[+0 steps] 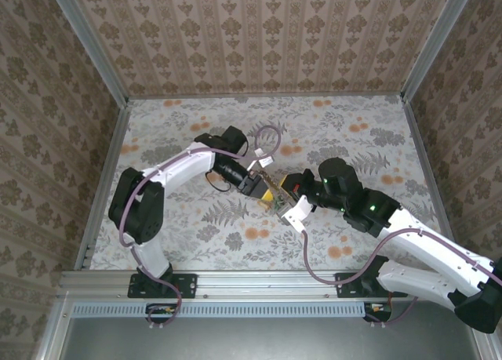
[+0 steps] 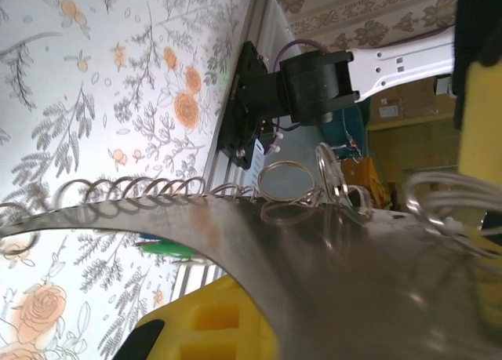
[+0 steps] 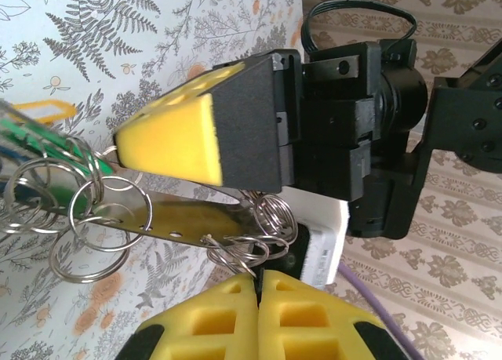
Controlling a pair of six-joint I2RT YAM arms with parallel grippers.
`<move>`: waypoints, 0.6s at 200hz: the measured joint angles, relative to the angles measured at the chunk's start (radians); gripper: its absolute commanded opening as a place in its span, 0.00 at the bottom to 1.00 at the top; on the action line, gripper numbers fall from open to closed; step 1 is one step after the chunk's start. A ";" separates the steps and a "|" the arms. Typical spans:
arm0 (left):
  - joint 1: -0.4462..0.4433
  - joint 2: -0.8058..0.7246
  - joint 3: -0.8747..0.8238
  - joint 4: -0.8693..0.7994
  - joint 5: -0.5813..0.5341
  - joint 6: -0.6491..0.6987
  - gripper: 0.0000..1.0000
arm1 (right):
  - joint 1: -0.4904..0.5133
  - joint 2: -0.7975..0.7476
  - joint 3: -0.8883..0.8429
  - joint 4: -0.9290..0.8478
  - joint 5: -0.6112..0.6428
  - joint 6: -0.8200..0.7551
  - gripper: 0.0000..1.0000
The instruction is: Put the keys on the keyring
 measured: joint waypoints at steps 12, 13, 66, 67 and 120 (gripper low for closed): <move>0.010 -0.033 -0.015 0.018 0.007 0.002 0.00 | 0.000 0.000 0.000 0.000 0.000 0.013 0.00; 0.011 -0.035 -0.016 0.019 0.008 0.002 0.00 | 0.000 0.000 0.000 0.000 0.000 0.014 0.00; 0.069 -0.179 -0.069 0.059 0.057 0.047 0.00 | -0.038 0.004 0.010 -0.026 -0.037 0.178 0.00; 0.070 -0.180 -0.071 0.059 0.058 0.048 0.00 | -0.041 0.006 0.011 -0.028 -0.040 0.183 0.00; 0.119 -0.280 -0.183 0.078 0.056 0.098 0.00 | -0.169 0.076 0.092 -0.102 -0.189 0.537 0.00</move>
